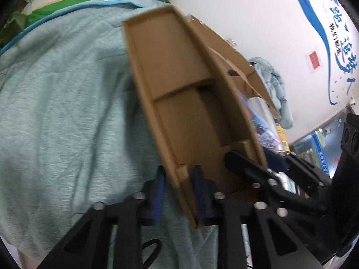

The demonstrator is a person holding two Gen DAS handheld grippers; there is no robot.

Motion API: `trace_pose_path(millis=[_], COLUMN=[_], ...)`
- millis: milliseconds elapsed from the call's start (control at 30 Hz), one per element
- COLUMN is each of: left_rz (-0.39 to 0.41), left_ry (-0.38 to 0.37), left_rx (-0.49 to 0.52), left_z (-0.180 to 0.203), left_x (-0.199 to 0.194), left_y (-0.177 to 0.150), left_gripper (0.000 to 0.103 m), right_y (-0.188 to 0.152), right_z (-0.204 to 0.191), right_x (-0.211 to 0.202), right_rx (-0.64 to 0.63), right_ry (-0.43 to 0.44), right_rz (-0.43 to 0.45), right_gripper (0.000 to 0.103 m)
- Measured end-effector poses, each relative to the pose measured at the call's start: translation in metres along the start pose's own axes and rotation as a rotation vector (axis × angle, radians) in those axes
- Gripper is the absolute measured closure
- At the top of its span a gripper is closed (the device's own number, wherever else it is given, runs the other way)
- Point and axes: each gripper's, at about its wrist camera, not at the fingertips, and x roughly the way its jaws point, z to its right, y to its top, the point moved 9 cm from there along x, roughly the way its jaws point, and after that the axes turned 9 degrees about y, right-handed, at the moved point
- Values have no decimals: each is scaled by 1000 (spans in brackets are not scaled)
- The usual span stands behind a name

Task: Organize rigid objects
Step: 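Carry the cardboard divider with the right gripper and lower it into the open box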

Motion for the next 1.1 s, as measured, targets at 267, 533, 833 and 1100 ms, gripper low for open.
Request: trace_pose_path(millis=[267,533,833,1100], left_rz=[100,321,449,467], left_ry=[66,166,113,82], left_rx=[18,163,328,418], left_z=[11,76,196,265], left_x=[-27,-114,-161,-158], left_y=[13,61,182,302], left_gripper=[86,86,86,86], right_y=[0,31,117,188], right_z=[-3,0,59,127], right_x=[-6,-47,-110,-127], right_rx=[42,115,139,199], right_ry=[10,78,-3,-35], right_rz=[42,227,433,482], right_gripper=[75,79,79,79])
